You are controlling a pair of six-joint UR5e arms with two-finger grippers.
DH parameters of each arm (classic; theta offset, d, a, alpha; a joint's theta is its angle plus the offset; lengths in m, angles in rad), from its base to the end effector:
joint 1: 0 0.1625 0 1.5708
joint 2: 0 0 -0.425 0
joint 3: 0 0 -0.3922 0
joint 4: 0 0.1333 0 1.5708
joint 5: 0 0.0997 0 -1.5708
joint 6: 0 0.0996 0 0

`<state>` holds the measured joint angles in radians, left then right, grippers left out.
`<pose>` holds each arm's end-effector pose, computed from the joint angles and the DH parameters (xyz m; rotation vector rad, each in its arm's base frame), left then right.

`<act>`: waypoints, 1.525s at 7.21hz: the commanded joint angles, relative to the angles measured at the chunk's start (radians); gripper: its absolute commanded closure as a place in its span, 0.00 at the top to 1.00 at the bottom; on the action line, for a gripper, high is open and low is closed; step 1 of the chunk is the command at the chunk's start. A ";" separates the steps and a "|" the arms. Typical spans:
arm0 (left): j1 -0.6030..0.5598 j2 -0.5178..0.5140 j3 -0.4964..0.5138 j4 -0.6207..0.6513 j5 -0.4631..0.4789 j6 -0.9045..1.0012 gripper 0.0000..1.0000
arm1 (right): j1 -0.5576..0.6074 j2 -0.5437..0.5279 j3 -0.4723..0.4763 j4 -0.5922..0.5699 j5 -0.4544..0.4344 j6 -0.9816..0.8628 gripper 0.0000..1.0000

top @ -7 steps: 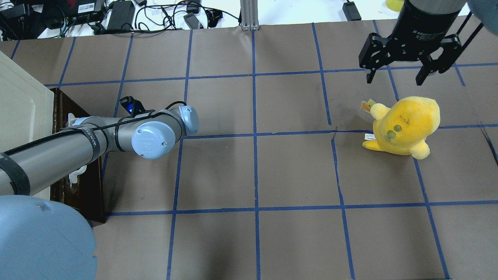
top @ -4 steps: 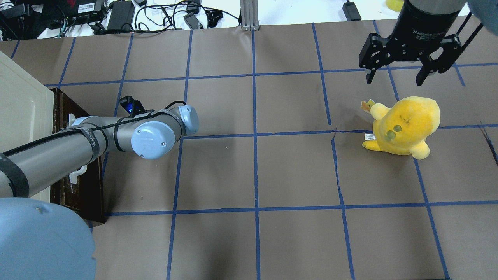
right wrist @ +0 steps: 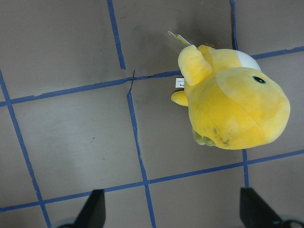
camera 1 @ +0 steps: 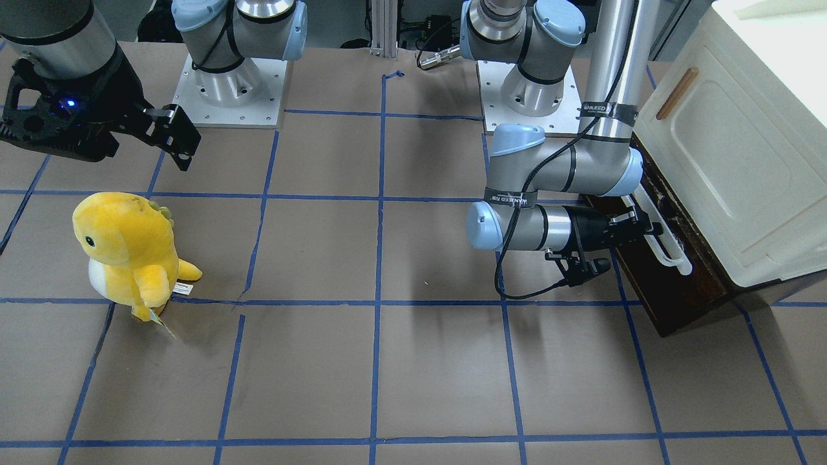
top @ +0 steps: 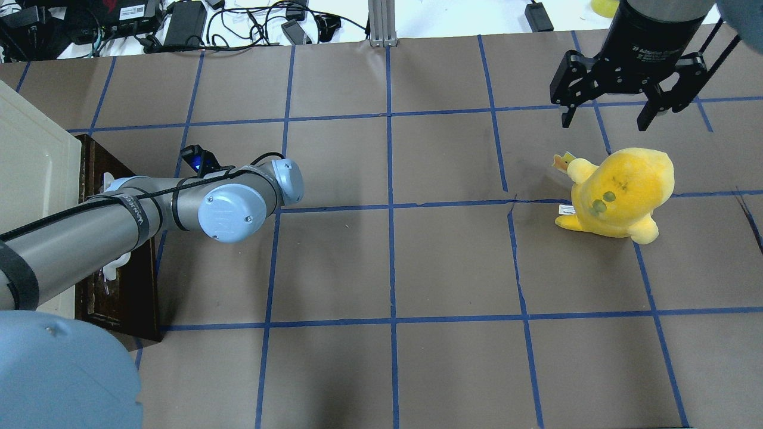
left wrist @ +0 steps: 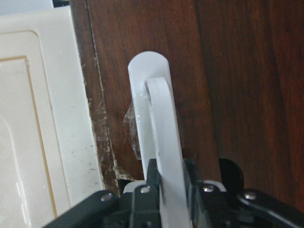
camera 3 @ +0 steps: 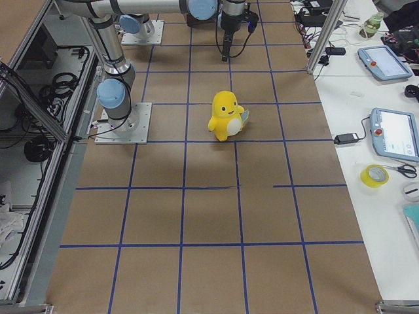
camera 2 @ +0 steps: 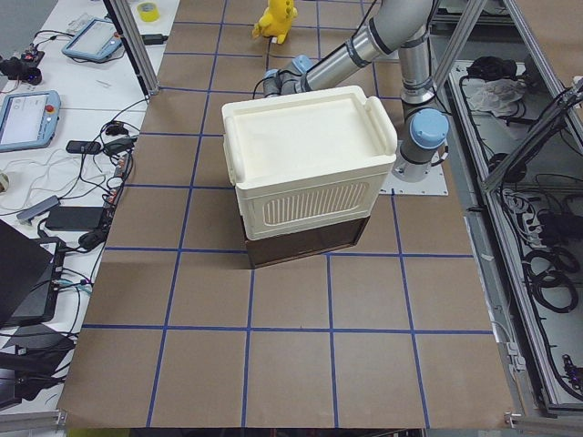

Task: Pull drawer sideways
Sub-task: 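Close the left gripper on the white drawer handle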

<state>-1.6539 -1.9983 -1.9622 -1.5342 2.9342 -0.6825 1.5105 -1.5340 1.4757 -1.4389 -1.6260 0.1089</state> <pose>-0.0772 -0.4956 0.1780 0.0400 1.7186 0.1295 0.0975 -0.5061 0.5036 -0.2574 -3.0719 -0.1114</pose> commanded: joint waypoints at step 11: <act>-0.056 -0.039 0.071 0.012 -0.055 0.078 0.07 | 0.000 0.000 0.000 0.000 0.000 0.000 1.00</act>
<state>-1.7002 -2.0282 -1.8984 -1.5230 2.8873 -0.6045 1.5104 -1.5340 1.4757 -1.4389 -1.6260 0.1089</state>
